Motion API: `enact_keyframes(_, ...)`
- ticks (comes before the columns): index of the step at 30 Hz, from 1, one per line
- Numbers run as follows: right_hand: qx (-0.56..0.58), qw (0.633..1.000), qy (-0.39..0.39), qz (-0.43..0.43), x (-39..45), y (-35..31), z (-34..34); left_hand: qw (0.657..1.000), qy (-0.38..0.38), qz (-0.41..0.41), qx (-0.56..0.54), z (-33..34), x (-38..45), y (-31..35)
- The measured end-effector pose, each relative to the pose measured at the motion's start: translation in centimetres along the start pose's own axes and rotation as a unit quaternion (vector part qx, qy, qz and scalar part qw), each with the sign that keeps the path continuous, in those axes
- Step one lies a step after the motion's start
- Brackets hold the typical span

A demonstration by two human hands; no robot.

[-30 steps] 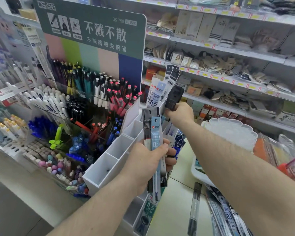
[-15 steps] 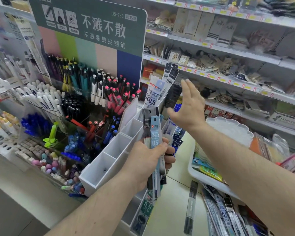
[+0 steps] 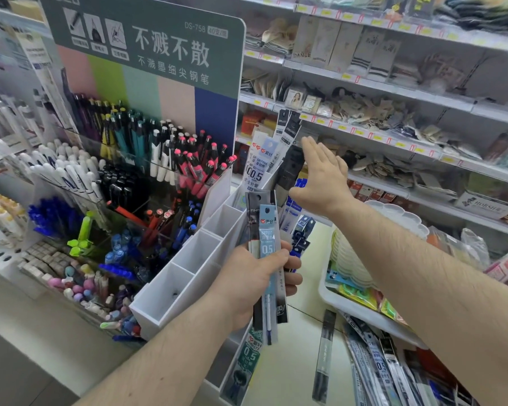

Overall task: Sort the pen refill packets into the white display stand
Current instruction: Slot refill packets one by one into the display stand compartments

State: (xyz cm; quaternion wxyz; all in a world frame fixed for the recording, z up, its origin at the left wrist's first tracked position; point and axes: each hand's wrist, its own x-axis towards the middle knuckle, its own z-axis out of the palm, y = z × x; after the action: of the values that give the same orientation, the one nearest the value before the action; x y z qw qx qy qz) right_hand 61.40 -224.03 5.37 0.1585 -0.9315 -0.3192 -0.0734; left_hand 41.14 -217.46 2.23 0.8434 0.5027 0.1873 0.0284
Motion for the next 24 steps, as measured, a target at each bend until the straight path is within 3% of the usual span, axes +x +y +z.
enact_keyframes(3,0.047,0.997,0.054,0.015,-2.7,-0.9,-0.9,1.000,-0.006,-0.004,-0.005,-0.2,0.2,-0.2)
enact_keyframes(7,0.194,0.975,0.103,0.038,-8.0,-2.3,-1.5,1.000,-0.014,-0.005,-0.004,-0.2,0.3,-0.6)
enact_keyframes(11,0.379,0.917,0.062,0.112,-13.5,-3.4,-1.7,0.999,-0.018,-0.026,-0.011,-0.3,0.7,-1.6)
enact_keyframes(14,0.385,0.910,0.047,0.147,-16.4,-3.6,-0.5,0.998,-0.021,-0.047,-0.019,-0.3,0.9,-2.1)
enact_keyframes(19,0.277,0.951,-0.010,0.136,-18.7,-4.8,1.2,0.996,-0.035,-0.077,-0.015,-0.5,1.3,-2.9)
enact_keyframes(24,0.371,0.905,0.022,0.208,-19.1,-4.7,0.8,0.982,-0.134,-0.126,-0.033,-0.8,0.8,-3.0)
